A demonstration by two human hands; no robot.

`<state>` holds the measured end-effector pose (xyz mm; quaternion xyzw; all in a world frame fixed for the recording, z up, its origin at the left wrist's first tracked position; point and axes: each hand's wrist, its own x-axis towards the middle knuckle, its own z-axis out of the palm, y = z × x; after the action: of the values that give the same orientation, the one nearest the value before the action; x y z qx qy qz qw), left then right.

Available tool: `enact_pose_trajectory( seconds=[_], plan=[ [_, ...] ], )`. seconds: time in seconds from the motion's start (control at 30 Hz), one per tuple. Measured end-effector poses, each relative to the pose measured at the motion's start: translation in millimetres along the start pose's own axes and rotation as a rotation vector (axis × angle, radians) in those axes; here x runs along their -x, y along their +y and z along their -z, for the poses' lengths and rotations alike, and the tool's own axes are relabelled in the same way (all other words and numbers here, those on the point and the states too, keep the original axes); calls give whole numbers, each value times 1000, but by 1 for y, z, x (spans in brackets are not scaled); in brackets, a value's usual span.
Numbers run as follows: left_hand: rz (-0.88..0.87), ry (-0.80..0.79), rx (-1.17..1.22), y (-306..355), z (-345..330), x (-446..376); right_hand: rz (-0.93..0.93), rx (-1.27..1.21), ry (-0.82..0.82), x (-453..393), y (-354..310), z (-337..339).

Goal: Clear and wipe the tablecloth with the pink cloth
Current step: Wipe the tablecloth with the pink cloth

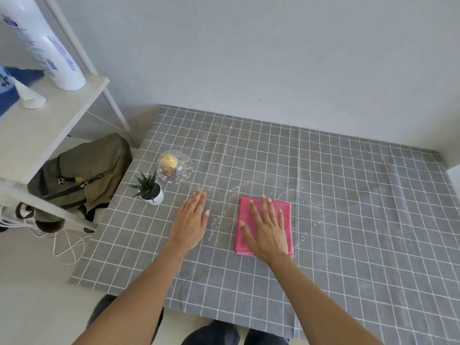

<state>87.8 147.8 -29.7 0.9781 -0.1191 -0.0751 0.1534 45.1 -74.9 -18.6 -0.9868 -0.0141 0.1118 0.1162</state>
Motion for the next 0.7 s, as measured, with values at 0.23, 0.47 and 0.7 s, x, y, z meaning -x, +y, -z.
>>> enact_pose_trajectory(
  seconds=[0.23,0.47,0.7],
  plan=[
    [45,14,-41,-24,-18,6,-83,-11,48,-7,-11,-29],
    [40,39,-32,-24,-17,5,-68,-37,100,-10,-8,-36],
    [41,39,-55,-26,-18,5,-61,-57,107,-9,-8,-38]
  ],
)
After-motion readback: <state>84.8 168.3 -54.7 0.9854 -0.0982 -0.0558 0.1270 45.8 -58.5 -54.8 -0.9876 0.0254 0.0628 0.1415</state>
